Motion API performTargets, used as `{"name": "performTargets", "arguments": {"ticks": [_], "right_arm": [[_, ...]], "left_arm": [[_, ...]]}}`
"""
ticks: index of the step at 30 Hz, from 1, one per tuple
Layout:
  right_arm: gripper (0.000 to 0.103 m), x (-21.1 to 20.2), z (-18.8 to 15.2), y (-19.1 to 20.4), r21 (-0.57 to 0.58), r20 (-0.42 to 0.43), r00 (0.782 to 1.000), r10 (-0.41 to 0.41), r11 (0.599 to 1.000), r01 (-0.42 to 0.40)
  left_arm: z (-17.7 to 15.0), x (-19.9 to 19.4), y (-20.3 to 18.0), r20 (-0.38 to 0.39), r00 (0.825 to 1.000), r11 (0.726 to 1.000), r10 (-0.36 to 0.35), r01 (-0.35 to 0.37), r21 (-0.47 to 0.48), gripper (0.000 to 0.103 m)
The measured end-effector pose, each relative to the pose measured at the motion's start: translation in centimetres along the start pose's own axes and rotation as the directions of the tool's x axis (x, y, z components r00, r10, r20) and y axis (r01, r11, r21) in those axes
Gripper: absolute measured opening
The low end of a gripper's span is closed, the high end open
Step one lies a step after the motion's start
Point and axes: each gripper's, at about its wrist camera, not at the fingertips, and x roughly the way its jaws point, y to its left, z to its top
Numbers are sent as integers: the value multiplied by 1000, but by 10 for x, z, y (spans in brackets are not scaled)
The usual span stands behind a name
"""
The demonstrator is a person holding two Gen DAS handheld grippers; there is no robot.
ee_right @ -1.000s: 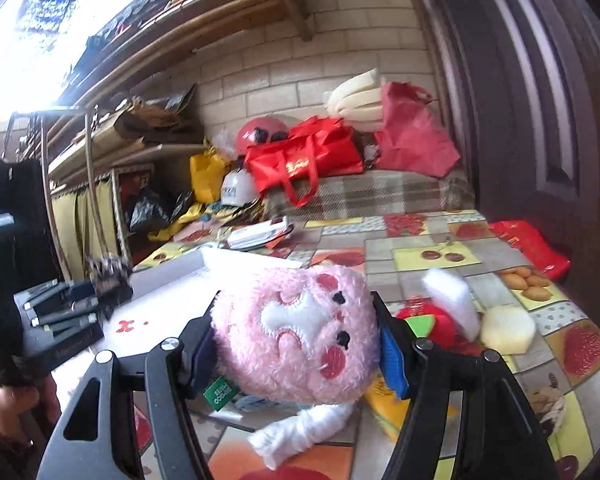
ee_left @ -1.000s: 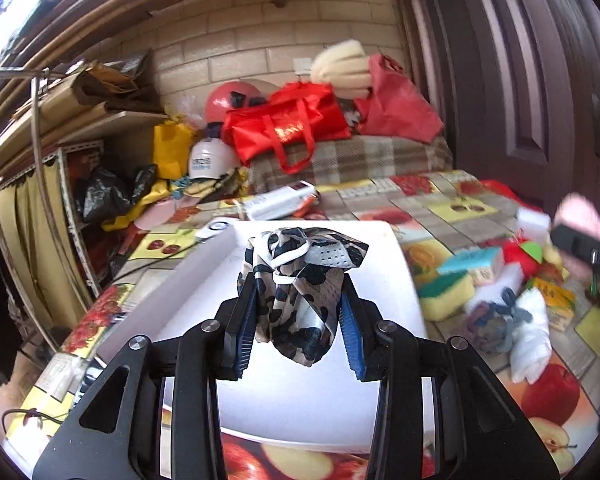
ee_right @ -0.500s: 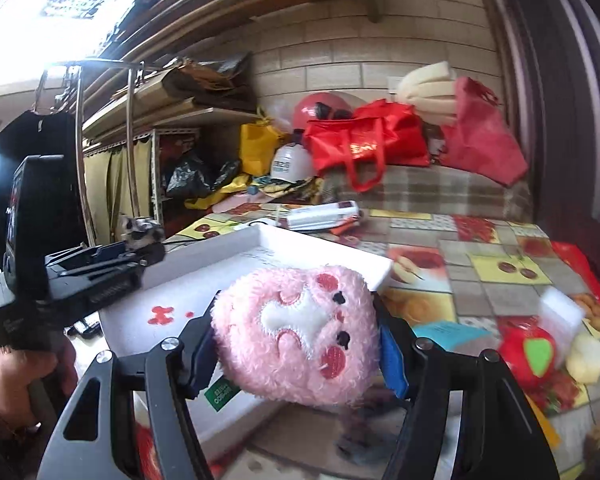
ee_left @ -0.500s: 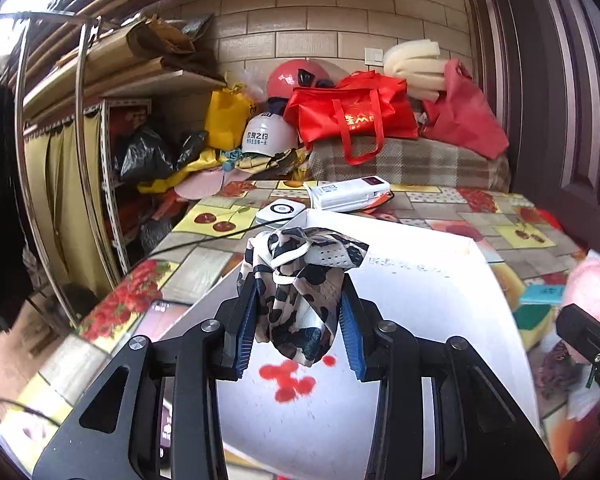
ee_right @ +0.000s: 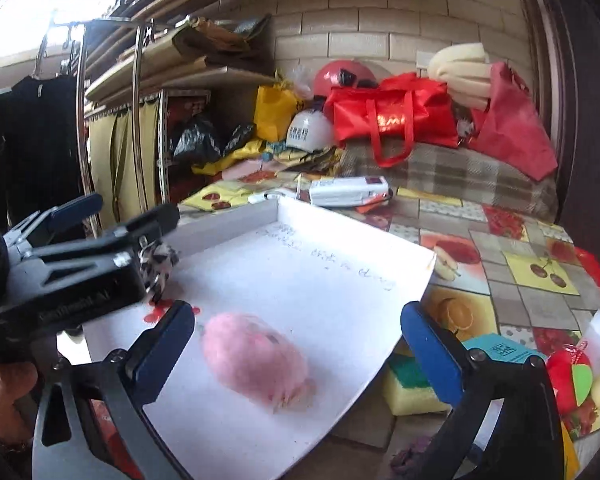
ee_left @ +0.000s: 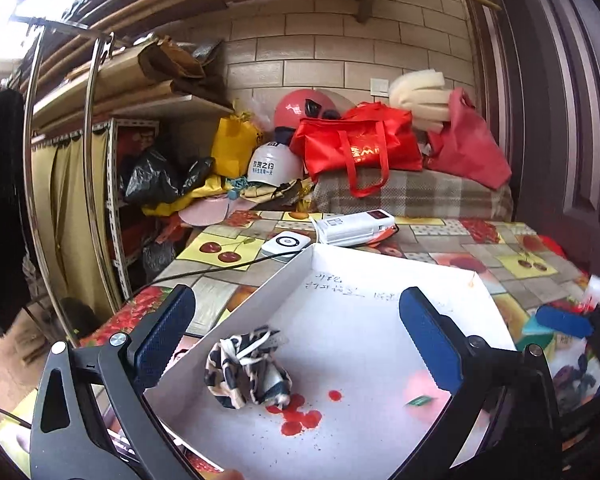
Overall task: Organize soft objects
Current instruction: 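Open the left gripper dropping the cloth while the right drops the plush into the box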
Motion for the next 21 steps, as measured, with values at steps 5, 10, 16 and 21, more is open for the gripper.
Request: {"name": "performTargets", "arguments": {"ticks": [5,10,16,21], "right_arm": [[103,28,-2,9,-63,-159,985,-63,997,54],[103,24,-8,20,-170,-152,980,-128,980,101],[103,9,-19,6,-224,-134,973,-190,962,157],[103,1,-23,-33,-137,-175,963,-205,974,182]], "left_arm": [[2,8,11,-1,1000,998,-12,12,-66,103],[2,16,1,-26,1000,999,-11,10,-43,103],[1,17,-30,-18,1000,998,-15,16,61,103],[1,28,-60,-54,996,993,-72,76,86,103]]}}
